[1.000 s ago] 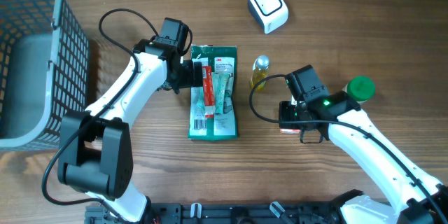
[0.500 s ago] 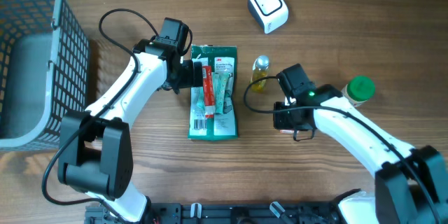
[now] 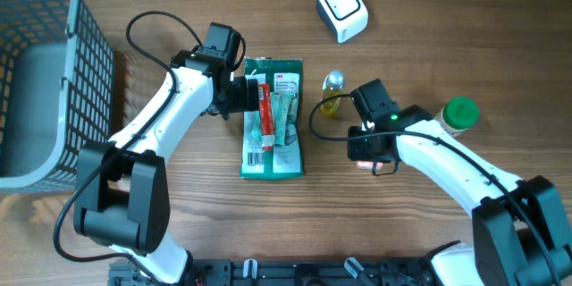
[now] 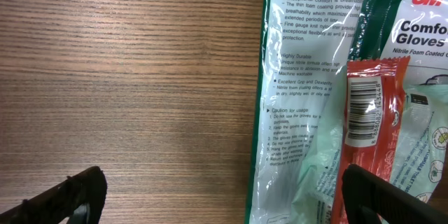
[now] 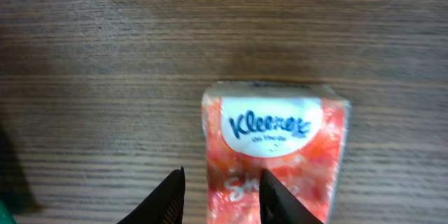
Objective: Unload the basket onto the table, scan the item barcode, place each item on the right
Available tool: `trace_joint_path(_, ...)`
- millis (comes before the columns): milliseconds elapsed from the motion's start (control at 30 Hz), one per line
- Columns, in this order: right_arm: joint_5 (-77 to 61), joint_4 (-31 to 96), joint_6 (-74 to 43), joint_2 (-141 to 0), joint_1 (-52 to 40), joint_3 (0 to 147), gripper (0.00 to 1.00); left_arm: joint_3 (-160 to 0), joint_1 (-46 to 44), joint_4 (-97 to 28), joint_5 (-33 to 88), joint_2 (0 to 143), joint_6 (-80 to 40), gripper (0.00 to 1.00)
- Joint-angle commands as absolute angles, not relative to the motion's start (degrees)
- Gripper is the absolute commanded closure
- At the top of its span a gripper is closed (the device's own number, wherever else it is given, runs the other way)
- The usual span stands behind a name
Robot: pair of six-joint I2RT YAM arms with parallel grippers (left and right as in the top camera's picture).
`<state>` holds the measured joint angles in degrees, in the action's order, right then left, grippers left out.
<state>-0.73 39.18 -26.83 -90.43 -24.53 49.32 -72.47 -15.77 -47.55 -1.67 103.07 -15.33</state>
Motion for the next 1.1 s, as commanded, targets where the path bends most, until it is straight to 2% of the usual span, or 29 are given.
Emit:
trace_joint_path(0,2.2,41.3,-26.9,-86.6,-24.6,52.6,0.64,-72.2,-16.0,-47.6,-2.0,102.1,-15.4,0.00)
trace_joint_path(67,0.2,40.8,-22.4,-85.0,-24.6,52.8,0.57,-72.2,-16.0,-47.5,-2.0,102.1,-15.4,0.00)
trace_joint_path(100,-0.1,40.5,-20.8,-84.7,-24.6,52.8,0.46,-72.2,-16.0,-47.5,-2.0,102.1,-15.4,0.00)
trace_joint_path(167,0.0,39.6,-21.0,-84.6,-24.6,52.8,0.00,-72.2,-16.0,-47.5,-2.0,102.1,-15.4,0.00)
trace_joint_path(233,0.0,38.7,-21.0,-84.6,-24.6,52.8,0.00,-72.2,-16.0,-47.6,-2.0,102.1,-15.4,0.00)
trace_joint_path(267,0.0,38.5,-21.3,-84.6,-24.6,52.8,0.05,-72.2,-16.0,-47.6,-2.0,102.1,-15.4,0.00)
trace_joint_path(333,0.0,38.3,-24.7,-84.6,-24.6,52.8,0.42,-72.2,-16.0,-47.6,-2.0,102.1,-15.4,0.00)
trace_joint_path(400,0.0,38.7,-29.0,-84.6,-24.6,52.8,0.58,-72.2,-16.0,-47.6,-2.0,102.1,-15.4,0.00)
trace_joint_path(433,0.2,39.3,-29.9,-84.6,-25.1,52.8,0.61,-72.2,-16.0,-47.6,-2.0,102.1,-15.4,0.00)
trace_joint_path(633,15.0,43.7,-38.2,-84.6,-34.3,52.8,0.62,-72.2,-16.0,-47.6,-2.0,102.1,-15.4,0.00)
trace_joint_path(733,19.3,44.2,-40.8,-84.7,-37.1,52.8,0.66,-72.2,-16.0,-47.5,-2.0,102.1,-15.4,0.00)
trace_joint_path(1067,19.3,44.6,-42.1,-91.6,-37.3,52.8,0.65,-72.2,-16.0,-47.5,-2.0,102.1,-15.4,0.00)
